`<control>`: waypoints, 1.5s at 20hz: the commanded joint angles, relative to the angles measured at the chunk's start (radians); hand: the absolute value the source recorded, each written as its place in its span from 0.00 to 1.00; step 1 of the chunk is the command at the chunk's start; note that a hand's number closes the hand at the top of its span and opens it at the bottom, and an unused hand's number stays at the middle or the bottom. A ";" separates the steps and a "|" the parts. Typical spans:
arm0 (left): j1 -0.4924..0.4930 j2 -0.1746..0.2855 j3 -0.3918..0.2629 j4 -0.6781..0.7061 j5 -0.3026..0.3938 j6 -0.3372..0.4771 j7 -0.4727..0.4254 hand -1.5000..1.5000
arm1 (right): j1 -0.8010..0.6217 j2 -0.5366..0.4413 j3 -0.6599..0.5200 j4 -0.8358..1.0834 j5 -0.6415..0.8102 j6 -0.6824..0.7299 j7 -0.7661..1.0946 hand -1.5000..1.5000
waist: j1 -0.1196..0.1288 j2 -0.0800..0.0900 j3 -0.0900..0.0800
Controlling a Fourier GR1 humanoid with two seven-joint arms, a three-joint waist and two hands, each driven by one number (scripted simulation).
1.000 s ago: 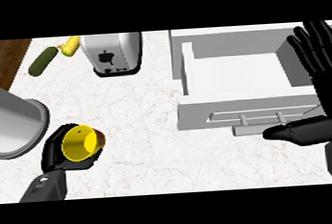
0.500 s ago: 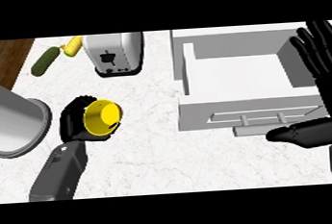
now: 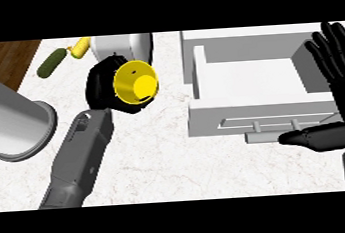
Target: Pick up the cup, place it into the drawer and close the drawer
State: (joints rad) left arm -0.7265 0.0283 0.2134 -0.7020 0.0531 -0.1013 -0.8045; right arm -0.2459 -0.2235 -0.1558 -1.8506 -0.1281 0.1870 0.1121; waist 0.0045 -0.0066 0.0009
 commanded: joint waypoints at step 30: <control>-0.612 -0.028 -0.523 0.405 0.232 0.368 0.612 1.00 | -0.111 -0.005 0.028 0.083 -0.011 0.056 -0.064 0.00 | -0.154 0.044 0.002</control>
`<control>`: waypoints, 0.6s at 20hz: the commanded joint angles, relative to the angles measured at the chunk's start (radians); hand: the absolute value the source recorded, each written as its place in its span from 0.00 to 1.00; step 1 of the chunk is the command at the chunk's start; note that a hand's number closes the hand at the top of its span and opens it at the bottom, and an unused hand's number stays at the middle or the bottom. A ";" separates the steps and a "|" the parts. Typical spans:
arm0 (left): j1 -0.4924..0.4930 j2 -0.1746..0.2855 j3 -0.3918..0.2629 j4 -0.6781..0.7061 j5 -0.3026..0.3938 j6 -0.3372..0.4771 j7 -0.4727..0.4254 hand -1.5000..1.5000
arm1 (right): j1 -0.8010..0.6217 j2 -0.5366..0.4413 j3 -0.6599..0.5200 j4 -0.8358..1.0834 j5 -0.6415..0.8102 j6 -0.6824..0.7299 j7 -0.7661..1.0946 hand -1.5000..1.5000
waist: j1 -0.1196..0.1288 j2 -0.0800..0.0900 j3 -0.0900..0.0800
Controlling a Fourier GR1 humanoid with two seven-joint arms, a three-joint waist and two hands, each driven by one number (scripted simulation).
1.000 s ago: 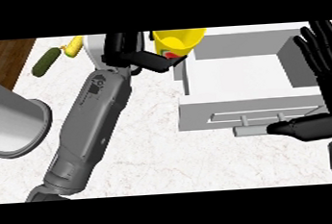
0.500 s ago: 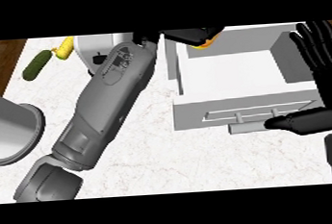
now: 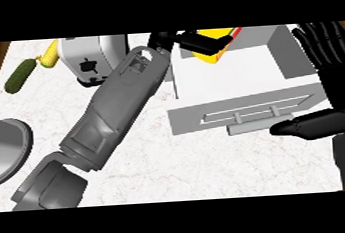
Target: Pick up the cup, place it into the drawer and close the drawer
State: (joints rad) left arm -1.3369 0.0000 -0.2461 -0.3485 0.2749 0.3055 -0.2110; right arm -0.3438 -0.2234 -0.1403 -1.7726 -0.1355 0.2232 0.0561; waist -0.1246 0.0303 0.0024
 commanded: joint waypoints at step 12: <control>0.103 0.000 -0.080 -0.019 0.187 -0.031 -0.119 0.00 | -0.074 0.034 0.106 0.005 -0.120 0.131 0.029 0.00 | -0.090 0.023 -0.002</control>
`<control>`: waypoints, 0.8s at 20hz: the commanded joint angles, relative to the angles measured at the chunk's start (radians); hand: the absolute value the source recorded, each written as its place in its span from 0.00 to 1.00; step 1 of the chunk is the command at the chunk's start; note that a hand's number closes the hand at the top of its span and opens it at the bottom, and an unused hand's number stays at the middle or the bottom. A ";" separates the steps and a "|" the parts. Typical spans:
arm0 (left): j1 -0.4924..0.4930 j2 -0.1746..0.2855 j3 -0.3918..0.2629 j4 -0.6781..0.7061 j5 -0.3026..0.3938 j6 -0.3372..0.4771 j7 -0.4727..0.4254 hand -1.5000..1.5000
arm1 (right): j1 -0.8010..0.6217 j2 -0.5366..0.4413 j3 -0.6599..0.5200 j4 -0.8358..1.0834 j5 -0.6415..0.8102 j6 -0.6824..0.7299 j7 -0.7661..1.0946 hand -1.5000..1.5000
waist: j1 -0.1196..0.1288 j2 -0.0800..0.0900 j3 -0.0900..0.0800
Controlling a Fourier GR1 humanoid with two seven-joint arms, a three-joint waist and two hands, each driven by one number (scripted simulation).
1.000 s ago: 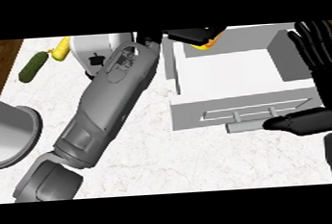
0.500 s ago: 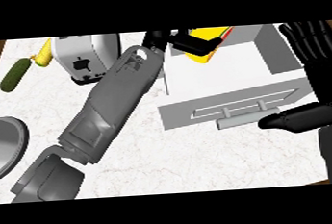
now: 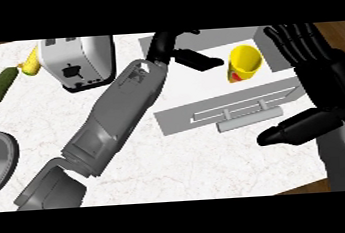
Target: Pick up the cup, place it into the drawer and close the drawer
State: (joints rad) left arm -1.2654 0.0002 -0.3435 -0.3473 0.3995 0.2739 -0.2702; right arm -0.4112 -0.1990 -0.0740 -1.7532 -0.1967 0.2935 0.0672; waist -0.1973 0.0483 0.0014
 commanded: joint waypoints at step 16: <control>0.009 0.000 0.063 -0.042 0.252 0.053 -0.229 0.00 | 0.096 -0.230 0.260 -0.066 0.169 0.342 0.110 0.00 | 0.101 -0.033 0.000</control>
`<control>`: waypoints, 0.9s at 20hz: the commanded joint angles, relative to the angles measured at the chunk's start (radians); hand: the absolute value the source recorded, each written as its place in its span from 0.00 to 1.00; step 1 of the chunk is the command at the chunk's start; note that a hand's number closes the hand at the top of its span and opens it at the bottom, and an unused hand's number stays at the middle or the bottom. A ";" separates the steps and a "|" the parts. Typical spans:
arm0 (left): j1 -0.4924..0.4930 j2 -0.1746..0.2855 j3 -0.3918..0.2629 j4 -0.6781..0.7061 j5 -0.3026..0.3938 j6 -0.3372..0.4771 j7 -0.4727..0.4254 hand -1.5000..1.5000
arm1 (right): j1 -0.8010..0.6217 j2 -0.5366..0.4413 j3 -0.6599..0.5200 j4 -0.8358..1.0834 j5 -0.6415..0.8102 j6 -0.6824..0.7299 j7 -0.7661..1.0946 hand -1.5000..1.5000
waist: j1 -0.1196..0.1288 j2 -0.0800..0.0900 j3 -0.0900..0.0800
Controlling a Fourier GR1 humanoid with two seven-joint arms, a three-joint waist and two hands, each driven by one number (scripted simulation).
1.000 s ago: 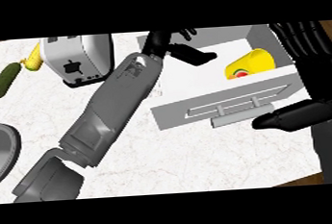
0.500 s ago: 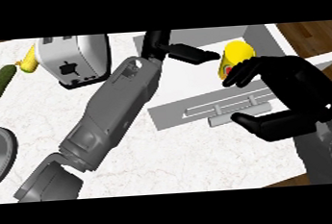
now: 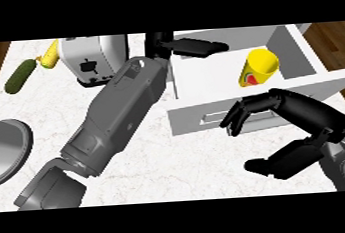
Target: Pick up the cup, place it into the drawer and close the drawer
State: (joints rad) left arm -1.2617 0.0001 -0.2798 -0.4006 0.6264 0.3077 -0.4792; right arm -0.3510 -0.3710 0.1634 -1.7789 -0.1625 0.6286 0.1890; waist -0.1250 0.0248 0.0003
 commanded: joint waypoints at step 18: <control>0.265 0.070 0.039 -0.177 0.040 -0.121 -0.090 0.00 | -0.148 0.085 0.178 0.864 0.718 -0.361 -0.406 1.00 | 0.198 -0.016 0.002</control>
State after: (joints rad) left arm -1.0729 0.0426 -0.2402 -0.5269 0.6667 0.2175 -0.5577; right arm -0.4218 -0.3099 0.3520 -1.1283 0.4920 0.3420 -0.1321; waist 0.0536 0.0092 0.0019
